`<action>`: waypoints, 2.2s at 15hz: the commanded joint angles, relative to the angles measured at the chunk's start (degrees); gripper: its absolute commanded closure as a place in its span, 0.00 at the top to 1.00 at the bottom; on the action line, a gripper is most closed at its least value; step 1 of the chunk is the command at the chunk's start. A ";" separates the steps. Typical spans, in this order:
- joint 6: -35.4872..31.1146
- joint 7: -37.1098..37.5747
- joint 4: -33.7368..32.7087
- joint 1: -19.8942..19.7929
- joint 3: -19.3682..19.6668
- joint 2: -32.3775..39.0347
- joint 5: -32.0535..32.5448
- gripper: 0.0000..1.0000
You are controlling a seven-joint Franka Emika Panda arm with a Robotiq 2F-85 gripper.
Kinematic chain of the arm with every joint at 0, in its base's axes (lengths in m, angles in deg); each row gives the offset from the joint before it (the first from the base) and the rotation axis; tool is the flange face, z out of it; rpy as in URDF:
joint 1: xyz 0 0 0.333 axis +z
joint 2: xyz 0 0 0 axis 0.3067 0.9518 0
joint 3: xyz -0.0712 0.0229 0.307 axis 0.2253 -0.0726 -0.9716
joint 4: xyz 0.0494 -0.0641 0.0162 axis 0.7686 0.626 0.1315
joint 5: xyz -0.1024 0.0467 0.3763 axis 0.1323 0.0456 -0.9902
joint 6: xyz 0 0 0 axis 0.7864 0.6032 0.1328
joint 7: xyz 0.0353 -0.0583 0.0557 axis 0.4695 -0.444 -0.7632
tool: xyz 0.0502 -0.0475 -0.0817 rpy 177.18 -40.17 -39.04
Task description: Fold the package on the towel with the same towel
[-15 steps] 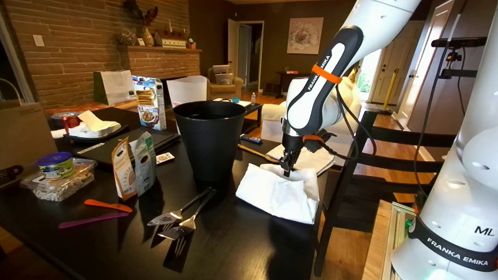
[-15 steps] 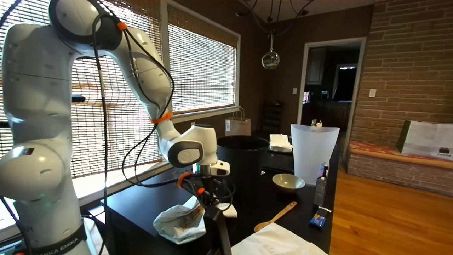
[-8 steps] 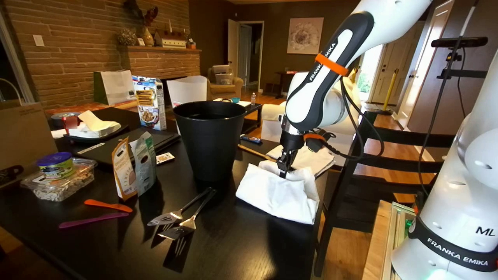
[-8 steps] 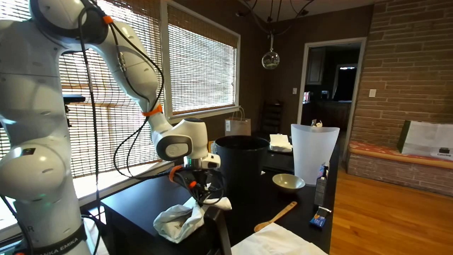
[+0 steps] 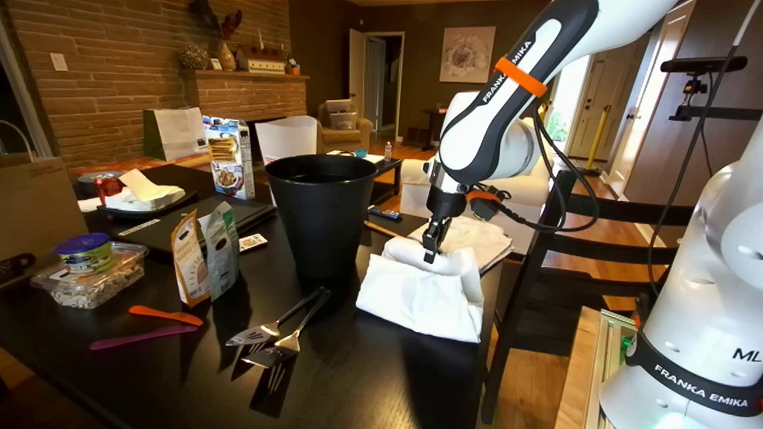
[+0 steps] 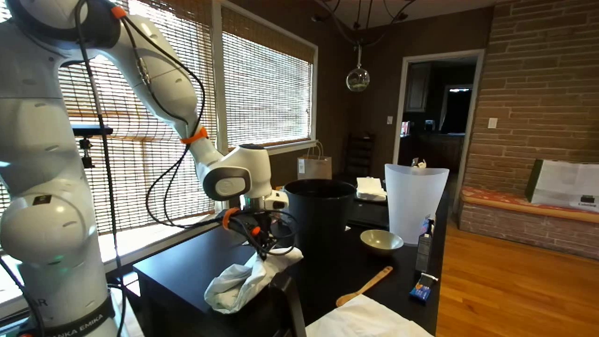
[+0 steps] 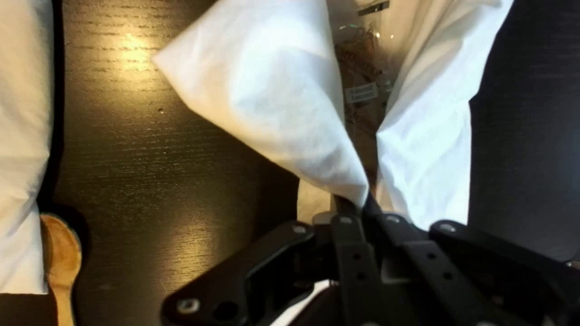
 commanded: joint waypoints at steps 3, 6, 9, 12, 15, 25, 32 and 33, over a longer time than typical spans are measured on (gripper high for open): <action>5.29 -3.97 0.19 3.73 1.30 -1.57 -1.86 0.04; 6.94 -7.03 -0.02 5.12 1.23 -0.99 -3.42 0.04; 8.12 -10.12 0.02 6.30 0.90 -0.27 -4.70 0.04; 9.07 -11.67 0.15 7.19 0.19 1.29 -4.95 0.04; 9.07 -11.21 0.20 7.60 -0.91 3.67 -4.35 0.04; 5.63 -3.49 0.13 7.08 -5.81 11.40 -1.75 0.04; 0.32 6.30 0.15 7.40 -6.19 14.55 3.75 0.05; -0.14 7.74 0.15 7.46 -6.06 14.92 4.99 0.11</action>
